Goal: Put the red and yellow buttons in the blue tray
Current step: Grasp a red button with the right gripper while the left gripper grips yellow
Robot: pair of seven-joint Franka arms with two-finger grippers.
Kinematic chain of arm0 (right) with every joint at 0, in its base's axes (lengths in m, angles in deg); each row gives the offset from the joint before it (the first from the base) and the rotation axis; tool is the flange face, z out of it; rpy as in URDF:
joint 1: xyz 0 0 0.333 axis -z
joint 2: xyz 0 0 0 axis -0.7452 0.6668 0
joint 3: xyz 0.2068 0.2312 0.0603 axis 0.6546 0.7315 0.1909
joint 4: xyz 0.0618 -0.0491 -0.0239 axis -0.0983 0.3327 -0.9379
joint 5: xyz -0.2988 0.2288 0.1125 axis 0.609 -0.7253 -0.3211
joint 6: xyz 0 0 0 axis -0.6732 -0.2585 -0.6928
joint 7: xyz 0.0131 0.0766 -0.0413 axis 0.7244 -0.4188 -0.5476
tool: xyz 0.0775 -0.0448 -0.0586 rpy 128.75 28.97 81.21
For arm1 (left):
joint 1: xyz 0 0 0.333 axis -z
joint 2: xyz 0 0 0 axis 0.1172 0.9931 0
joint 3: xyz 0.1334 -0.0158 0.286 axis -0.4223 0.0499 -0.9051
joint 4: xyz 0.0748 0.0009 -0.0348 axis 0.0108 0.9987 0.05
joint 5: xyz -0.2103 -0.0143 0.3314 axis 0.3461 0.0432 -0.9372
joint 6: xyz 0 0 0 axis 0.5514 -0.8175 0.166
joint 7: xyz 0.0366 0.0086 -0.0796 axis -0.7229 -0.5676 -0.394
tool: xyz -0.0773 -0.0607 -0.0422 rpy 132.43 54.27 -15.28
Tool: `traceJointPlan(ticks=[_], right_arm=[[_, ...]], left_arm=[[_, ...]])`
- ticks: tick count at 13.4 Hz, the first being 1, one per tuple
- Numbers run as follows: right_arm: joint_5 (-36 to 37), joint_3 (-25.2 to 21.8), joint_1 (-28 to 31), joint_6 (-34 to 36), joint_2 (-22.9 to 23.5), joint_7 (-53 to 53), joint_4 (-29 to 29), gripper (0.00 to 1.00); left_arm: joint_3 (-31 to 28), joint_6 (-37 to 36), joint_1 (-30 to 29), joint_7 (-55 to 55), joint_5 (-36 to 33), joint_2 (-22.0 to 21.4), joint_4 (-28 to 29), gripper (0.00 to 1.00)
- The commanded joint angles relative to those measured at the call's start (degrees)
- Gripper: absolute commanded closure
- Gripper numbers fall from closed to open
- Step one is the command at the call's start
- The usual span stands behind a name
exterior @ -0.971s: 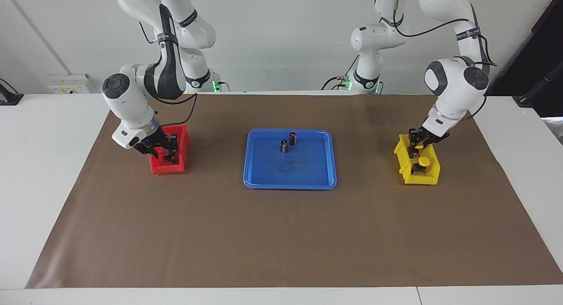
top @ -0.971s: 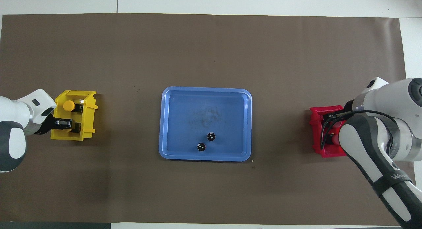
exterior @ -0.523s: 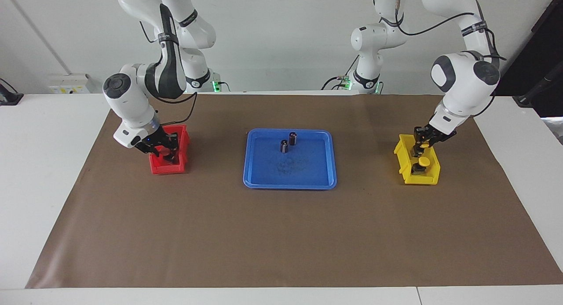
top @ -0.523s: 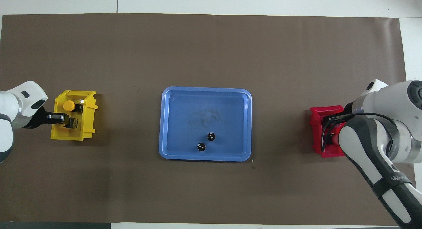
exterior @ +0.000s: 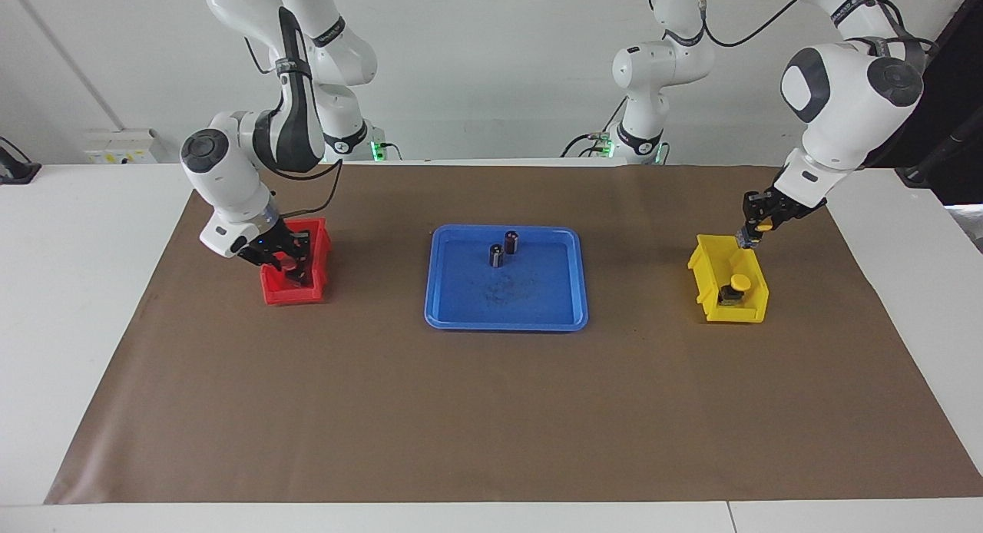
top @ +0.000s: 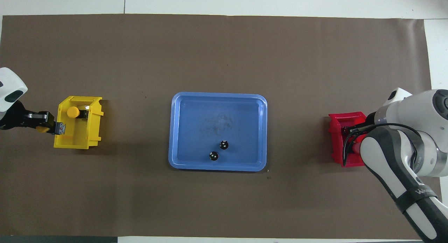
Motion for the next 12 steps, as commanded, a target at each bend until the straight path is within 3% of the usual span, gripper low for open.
traceJointPlan(ticks=[1, 4, 8, 10, 12], right_arm=[[-0.5, 0.4, 1.0, 0.5, -1.3, -1.6, 0.2, 0.87], [-0.5, 0.4, 0.8, 8.3, 0.8, -1.5, -7.1, 0.87], [-0.5, 0.7, -0.3, 26.3, 5.5, 0.7, -25.9, 0.87], [-0.7, 0.7, -4.9, 35.5, 9.1, 7.6, -37.2, 0.87], [-0.7, 0.7, -13.3, 38.6, 12.4, 21.1, -44.5, 0.87]], left_arm=[[0.0, -1.2, 1.2, -2.0, -1.4, 0.5, -1.1, 0.98], [0.0, -1.1, 1.3, -2.3, -1.4, 0.4, -1.0, 0.98], [0.2, -0.3, 1.3, -2.8, -0.8, 0.4, -0.8, 0.98], [0.3, 0.2, 3.0, -6.1, -0.7, 0.4, -0.9, 0.98], [0.4, 0.4, 5.0, -9.2, 0.2, 0.5, -0.9, 0.98]])
